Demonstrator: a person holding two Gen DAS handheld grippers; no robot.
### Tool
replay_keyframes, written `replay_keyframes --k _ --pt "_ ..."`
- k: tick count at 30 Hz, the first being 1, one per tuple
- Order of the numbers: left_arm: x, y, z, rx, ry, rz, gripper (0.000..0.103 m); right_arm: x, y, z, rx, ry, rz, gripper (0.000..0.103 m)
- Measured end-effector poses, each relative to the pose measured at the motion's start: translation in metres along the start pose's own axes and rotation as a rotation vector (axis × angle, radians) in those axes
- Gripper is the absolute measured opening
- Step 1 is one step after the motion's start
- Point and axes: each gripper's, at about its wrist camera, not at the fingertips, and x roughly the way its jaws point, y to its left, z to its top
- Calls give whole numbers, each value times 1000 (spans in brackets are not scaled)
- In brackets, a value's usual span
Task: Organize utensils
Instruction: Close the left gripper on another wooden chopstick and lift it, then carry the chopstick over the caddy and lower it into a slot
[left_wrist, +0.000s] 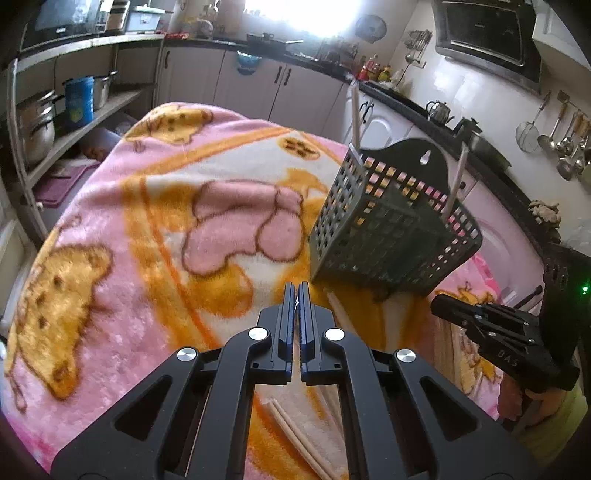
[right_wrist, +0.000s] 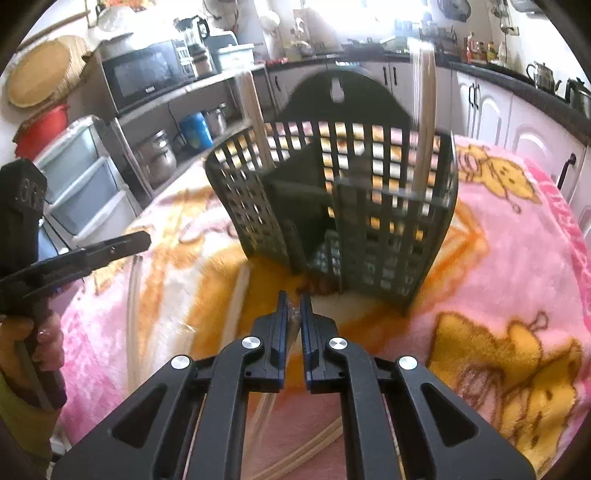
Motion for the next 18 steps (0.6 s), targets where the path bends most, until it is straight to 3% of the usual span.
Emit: replay_keyframes --k 18 --pt "-42 -23 24 72 -93 14 0 -66 22 28 -43 -198 17 6"
